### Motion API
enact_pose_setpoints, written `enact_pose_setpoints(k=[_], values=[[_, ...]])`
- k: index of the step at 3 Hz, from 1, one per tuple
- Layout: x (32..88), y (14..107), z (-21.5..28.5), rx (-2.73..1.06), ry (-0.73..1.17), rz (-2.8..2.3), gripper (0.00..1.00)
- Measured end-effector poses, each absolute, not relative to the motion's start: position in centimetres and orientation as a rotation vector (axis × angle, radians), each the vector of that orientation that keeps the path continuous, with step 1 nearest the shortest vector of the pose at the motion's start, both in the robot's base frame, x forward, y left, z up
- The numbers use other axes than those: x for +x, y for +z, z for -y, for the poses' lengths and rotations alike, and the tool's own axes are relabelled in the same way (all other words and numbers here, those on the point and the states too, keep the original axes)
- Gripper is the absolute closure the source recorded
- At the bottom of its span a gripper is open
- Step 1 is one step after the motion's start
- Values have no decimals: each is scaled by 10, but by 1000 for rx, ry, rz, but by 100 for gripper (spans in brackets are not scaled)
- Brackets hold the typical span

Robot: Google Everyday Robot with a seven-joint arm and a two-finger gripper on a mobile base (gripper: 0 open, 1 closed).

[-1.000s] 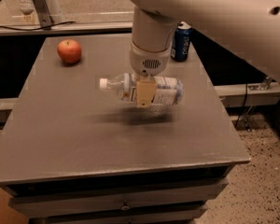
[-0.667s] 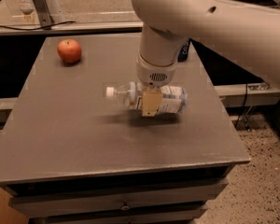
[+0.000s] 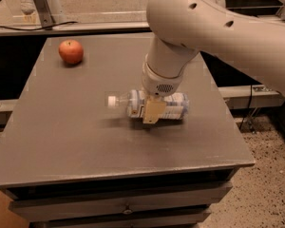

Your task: Knock blue plastic bottle over

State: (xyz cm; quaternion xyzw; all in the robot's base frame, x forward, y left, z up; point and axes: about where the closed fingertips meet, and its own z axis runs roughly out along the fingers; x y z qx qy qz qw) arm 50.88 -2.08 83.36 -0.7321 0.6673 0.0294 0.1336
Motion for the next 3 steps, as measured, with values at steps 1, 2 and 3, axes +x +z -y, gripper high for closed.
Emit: enact_pose_setpoints(k=[1,2,3], values=[[506,835,16,-2124,111,-1904,61],[503,837,12,-2120,129,-1890,38],[497,837,9,-2110,148,-1887,15]])
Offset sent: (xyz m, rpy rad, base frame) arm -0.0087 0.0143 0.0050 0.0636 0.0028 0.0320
